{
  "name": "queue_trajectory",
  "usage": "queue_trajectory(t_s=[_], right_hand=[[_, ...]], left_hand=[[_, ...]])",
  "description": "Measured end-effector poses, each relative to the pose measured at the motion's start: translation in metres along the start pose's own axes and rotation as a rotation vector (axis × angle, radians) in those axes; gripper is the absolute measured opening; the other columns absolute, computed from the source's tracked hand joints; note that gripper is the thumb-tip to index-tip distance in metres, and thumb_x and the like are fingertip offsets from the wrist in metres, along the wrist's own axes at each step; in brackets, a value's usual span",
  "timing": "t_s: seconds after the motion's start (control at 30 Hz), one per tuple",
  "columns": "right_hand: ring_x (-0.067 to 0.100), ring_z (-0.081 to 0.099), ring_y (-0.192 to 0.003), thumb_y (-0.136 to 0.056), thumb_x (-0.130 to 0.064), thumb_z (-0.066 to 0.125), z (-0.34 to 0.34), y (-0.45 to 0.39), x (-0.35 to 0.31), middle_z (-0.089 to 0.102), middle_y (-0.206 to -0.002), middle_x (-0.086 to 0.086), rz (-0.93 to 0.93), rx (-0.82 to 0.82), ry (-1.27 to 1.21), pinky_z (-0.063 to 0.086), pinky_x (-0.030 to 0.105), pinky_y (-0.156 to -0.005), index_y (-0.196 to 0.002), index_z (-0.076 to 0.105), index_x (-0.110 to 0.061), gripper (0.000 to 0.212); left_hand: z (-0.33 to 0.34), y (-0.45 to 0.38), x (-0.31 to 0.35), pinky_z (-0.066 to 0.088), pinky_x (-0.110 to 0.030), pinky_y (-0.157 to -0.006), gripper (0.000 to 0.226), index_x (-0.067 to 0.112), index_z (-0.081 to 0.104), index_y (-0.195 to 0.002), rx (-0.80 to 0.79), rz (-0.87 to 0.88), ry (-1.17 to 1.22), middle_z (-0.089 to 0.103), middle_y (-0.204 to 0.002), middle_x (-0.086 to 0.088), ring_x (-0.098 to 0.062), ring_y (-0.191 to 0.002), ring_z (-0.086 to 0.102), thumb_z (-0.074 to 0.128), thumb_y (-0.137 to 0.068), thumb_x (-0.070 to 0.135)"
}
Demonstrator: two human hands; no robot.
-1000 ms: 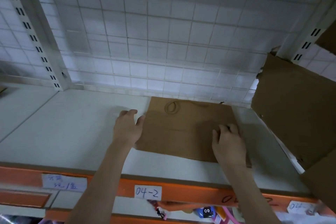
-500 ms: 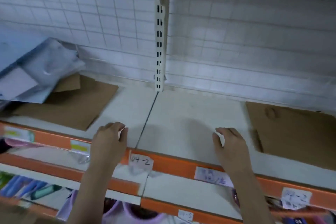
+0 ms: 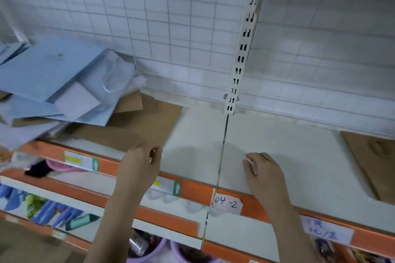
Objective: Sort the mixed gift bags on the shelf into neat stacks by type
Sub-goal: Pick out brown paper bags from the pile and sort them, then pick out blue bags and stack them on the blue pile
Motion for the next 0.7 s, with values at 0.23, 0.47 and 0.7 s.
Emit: queue_trajectory(t_s=[0.23, 0.47, 0.7], right_hand=[[0.023, 0.062, -0.090, -0.090, -0.019, 0.055, 0.050, -0.024, -0.076, 0.065, -0.096, 0.006, -0.046, -0.022, -0.063, 0.046, 0.029, -0.078, -0.106, 0.066, -0.010, 0.021], [0.023, 0.062, -0.078, -0.090, -0.017, 0.055, 0.115, -0.034, -0.200, 0.064, -0.085, 0.006, -0.045, 0.079, -0.037, 0.046, 0.030, -0.067, -0.095, 0.066, -0.010, 0.014], [0.023, 0.063, -0.078, -0.088, -0.019, 0.057, 0.155, -0.046, -0.332, 0.068, -0.088, 0.005, -0.092, 0.120, -0.054, 0.049, 0.033, -0.069, -0.095, 0.067, -0.014, 0.013]], left_hand=[[-0.056, -0.040, -0.069, 0.041, -0.027, -0.057, 0.013, 0.011, 0.066, -0.083, 0.115, -0.027, 0.045, 0.061, -0.067, -0.002, -0.021, -0.060, 0.052, 0.057, -0.088, 0.019], [-0.124, -0.091, -0.178, 0.035, -0.025, -0.060, 0.015, 0.007, 0.068, -0.097, 0.187, 0.022, 0.106, 0.055, -0.065, 0.001, -0.019, -0.058, 0.049, 0.061, -0.086, 0.016], [-0.197, -0.129, -0.291, 0.039, -0.028, -0.055, 0.016, 0.004, 0.067, -0.099, 0.215, 0.001, 0.074, 0.052, -0.060, 0.001, -0.033, -0.055, 0.058, 0.061, -0.087, 0.012]])
Point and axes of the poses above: each hand's wrist, its own y-axis away from the middle knuckle, its own z-axis out of the palm, x = y × z, the point moved 1 cm from there along -y, towards the middle knuckle
